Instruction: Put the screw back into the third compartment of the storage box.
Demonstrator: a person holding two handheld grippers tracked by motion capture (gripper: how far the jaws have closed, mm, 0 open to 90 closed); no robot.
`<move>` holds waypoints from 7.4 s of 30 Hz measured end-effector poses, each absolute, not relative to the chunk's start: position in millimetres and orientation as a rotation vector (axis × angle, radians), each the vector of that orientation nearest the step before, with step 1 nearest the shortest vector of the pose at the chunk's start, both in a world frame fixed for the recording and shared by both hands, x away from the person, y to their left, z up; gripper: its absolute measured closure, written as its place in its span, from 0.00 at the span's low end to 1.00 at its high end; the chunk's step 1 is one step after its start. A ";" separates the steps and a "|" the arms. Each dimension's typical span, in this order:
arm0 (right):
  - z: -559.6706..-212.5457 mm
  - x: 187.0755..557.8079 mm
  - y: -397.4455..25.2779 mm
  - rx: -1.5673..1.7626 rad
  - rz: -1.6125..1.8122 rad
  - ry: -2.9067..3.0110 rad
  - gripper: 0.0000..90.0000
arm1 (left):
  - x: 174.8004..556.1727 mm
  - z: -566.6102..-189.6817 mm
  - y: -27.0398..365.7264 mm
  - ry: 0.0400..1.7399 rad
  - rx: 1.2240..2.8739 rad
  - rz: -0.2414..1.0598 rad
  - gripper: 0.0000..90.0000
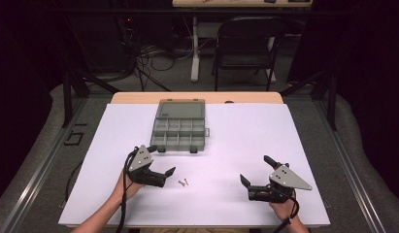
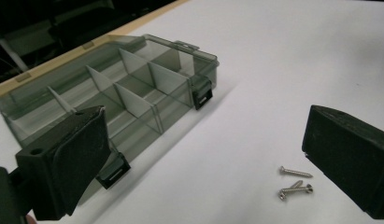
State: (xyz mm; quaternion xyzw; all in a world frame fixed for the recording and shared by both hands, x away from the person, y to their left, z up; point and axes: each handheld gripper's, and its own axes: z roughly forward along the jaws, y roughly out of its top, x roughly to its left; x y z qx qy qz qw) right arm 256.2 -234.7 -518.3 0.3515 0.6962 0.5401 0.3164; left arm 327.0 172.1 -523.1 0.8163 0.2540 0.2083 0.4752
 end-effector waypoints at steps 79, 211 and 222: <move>-519.7 256.7 -234.3 0.934 1.383 1.860 0.00 | 349.1 -530.6 109.8 0.123 2.653 0.040 0.96; -520.8 256.4 -232.3 0.925 1.384 1.880 0.00 | 439.9 -447.6 118.9 0.490 2.541 0.288 0.02; -520.9 256.2 -230.9 0.919 1.387 1.883 0.00 | 398.3 -461.4 132.4 0.421 2.538 0.270 0.02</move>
